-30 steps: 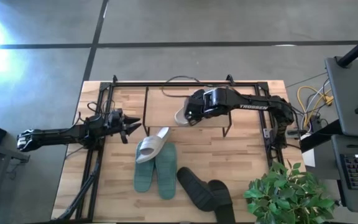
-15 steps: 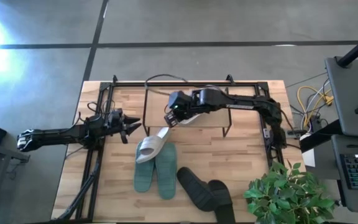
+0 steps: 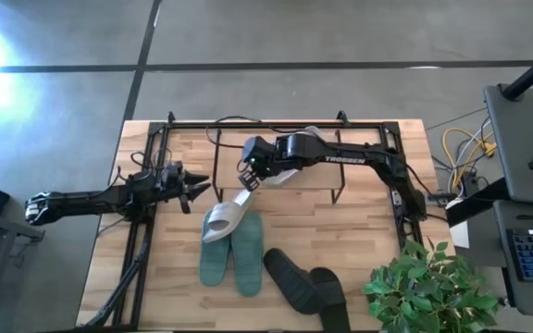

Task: Pick and place slides into the shelf
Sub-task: Put the right gray slide on the shelf

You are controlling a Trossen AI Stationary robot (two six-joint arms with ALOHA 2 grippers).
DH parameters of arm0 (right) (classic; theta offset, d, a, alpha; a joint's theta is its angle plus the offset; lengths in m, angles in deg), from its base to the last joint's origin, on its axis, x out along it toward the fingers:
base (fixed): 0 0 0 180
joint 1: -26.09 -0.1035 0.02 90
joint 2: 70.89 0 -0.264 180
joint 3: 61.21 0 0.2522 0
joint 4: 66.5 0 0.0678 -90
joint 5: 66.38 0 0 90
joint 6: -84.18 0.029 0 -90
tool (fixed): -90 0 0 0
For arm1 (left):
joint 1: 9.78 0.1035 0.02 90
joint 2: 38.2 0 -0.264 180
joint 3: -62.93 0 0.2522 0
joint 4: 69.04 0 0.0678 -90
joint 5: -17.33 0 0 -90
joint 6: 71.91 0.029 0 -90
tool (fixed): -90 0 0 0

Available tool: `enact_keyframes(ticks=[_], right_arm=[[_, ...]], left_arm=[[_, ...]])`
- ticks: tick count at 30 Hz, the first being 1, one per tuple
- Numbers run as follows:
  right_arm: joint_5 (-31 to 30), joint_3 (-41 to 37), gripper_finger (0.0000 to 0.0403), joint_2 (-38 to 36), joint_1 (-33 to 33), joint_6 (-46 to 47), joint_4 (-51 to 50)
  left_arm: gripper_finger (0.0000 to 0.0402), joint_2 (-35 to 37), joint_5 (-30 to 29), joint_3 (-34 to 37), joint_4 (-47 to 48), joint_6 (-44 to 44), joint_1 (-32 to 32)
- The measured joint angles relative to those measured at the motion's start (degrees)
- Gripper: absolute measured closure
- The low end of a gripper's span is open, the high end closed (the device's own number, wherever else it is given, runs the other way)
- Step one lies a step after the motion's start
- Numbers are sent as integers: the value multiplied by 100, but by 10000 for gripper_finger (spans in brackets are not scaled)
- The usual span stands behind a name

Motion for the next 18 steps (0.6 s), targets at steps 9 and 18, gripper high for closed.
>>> enact_keyframes(ticks=[9,18], right_arm=[[45,-46,390,-146,-156,533,-1323],[-494,-60,390,-438,-228,1097,-1845]], left_arm=[[268,-44,-1,1,6,-8,0],[268,-70,-2,1,-2,11,1]])
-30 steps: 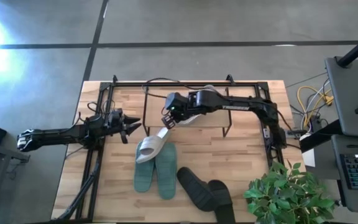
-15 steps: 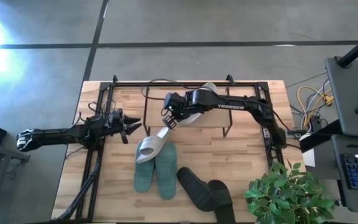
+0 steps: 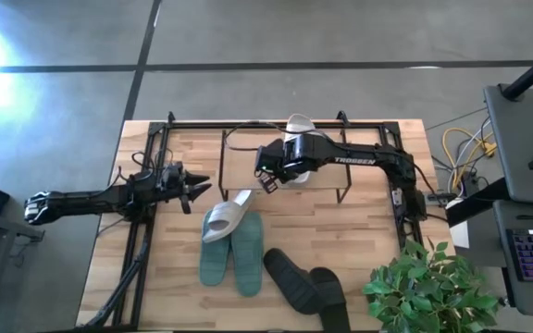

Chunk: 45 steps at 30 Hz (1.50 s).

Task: Pick and place slides into the shelf
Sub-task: Put the right gray slide on the shelf

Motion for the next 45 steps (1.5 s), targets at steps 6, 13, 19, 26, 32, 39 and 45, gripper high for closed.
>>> enact_keyframes(ticks=[6,13,19,26,32,39,45], right_arm=[[-1055,0,390,-364,-89,-289,80],[-1505,4,380,-682,-213,-2531,-483],[-1620,-95,295,-616,-210,-3169,-884],[-2668,-206,203,-564,-117,-3897,-582],[-2205,-388,191,-564,274,-4271,-101],[-1912,-844,192,-564,455,-4838,160],[-2451,-1287,193,-564,462,-5015,639]], left_arm=[[268,-4,0,0,2,0,0],[268,2,1,0,1,2,-1],[268,-11,2,0,15,4,-1],[268,-42,1,0,52,7,0],[268,-117,0,0,46,7,0],[268,-287,0,0,47,7,0],[268,-379,2,0,44,7,-1]])
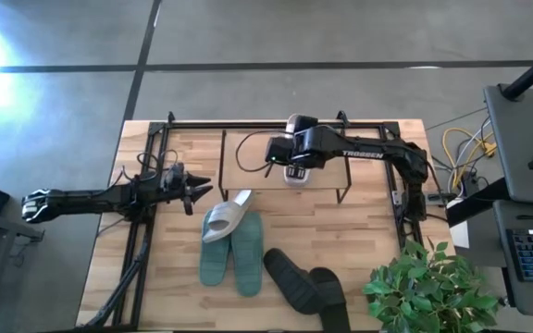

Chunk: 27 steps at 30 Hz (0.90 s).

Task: Pick and place slides into the shelf
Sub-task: Put the right gray slide on the shelf

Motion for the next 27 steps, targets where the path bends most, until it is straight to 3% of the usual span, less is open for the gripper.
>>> enact_keyframes(ticks=[3,9,18,22,27], right_arm=[[-399,-163,193,0,44,-98,195],[-401,-367,221,1,265,87,207],[-449,-525,379,-65,394,-161,210],[-433,-607,389,-338,343,-80,-41],[-811,-737,390,-858,189,555,-1056]], left_arm=[[268,-6,0,0,0,0,-1],[268,-6,-1,0,0,-2,0],[268,-6,-2,0,0,-2,-1],[268,-6,-2,0,0,-2,-1],[268,-4,-2,0,-1,-2,0]])
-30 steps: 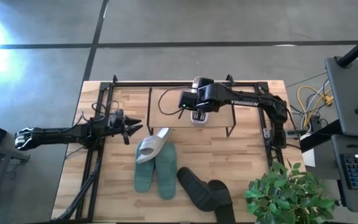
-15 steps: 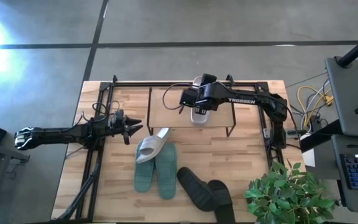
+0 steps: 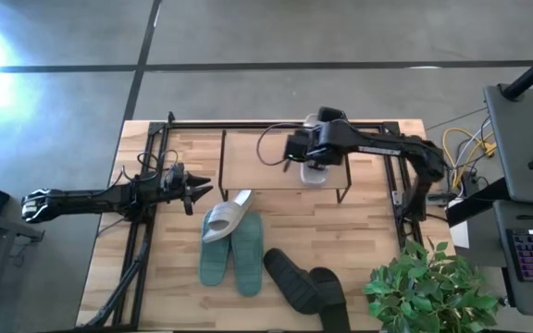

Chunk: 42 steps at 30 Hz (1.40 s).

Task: Pick and place slides into the shelf
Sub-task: Put the right gray slide on the shelf

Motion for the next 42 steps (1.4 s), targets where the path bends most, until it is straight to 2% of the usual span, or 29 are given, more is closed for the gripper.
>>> enact_keyframes(ticks=[8,15,27,32,36,42], right_arm=[[-40,-1136,390,-936,-227,150,-61],[-251,-1892,390,-1205,-409,89,518],[-355,-1936,390,-1203,-485,7,904],[-481,-1927,390,-1192,-620,-644,1260],[-436,-1969,390,-1192,-622,-964,1405],[-197,-2107,390,-1201,-519,-928,1696]], left_arm=[[268,-1,-181,0,-4,0,1],[268,3,-199,0,-6,0,-1],[268,3,-201,0,-8,0,1],[268,0,-201,0,-10,0,1],[268,0,-201,0,-12,0,1],[268,10,-202,0,-16,-2,1]])
